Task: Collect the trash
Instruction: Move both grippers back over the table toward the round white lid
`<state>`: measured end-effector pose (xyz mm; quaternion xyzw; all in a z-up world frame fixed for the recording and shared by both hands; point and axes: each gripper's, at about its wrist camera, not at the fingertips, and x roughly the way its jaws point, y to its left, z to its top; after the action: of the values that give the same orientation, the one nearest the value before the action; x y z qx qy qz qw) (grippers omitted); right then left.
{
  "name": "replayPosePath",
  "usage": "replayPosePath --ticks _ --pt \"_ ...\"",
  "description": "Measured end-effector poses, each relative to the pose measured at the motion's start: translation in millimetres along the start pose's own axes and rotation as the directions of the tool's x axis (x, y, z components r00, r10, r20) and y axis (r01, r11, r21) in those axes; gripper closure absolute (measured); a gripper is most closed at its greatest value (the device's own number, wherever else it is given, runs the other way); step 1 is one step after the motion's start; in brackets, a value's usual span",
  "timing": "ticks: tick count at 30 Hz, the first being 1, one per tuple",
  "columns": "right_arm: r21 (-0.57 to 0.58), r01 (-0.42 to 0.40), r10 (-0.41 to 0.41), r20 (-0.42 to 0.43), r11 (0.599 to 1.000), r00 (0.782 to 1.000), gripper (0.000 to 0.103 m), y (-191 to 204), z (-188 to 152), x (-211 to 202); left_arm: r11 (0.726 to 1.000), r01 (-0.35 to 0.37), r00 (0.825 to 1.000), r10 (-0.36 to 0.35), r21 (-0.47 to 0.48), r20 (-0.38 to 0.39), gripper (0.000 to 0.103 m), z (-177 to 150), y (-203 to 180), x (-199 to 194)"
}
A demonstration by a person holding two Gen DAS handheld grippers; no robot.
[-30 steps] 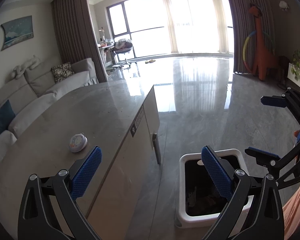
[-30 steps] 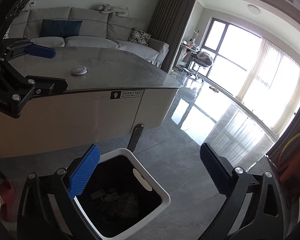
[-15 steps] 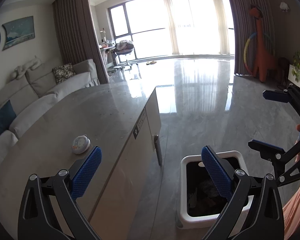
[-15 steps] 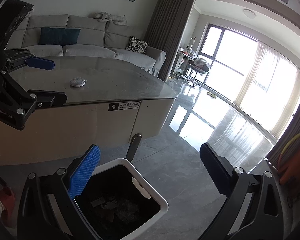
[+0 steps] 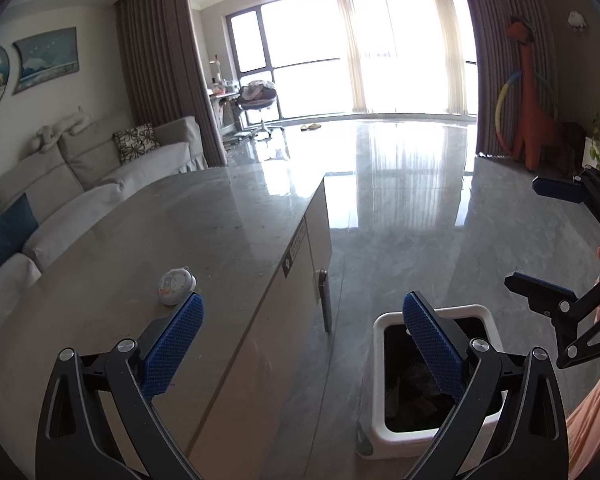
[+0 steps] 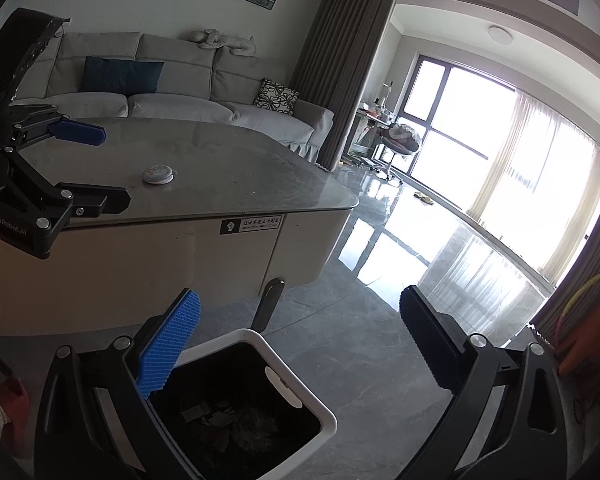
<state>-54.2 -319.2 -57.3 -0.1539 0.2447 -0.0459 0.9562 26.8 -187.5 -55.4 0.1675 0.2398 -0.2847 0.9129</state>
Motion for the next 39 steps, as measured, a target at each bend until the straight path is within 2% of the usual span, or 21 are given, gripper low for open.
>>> replayPosePath --ticks 8,18,32,39 --pt "-0.032 -0.034 0.035 0.036 0.999 0.999 0.004 18 28 9 0.999 -0.035 0.999 0.035 -0.033 0.003 0.004 -2 26 -1" --pt "-0.076 -0.095 0.1 0.07 0.993 0.992 0.004 57 66 42 0.987 -0.101 0.995 0.099 -0.125 -0.022 0.004 -10 86 4" --pt "-0.108 -0.141 0.15 0.073 0.984 0.986 0.004 91 91 89 0.96 -0.162 0.981 0.132 -0.229 -0.141 0.004 -47 140 39" --pt "-0.106 -0.197 0.205 0.069 0.975 0.976 0.004 112 106 116 0.952 -0.196 0.974 0.162 -0.236 -0.157 0.004 -55 155 37"
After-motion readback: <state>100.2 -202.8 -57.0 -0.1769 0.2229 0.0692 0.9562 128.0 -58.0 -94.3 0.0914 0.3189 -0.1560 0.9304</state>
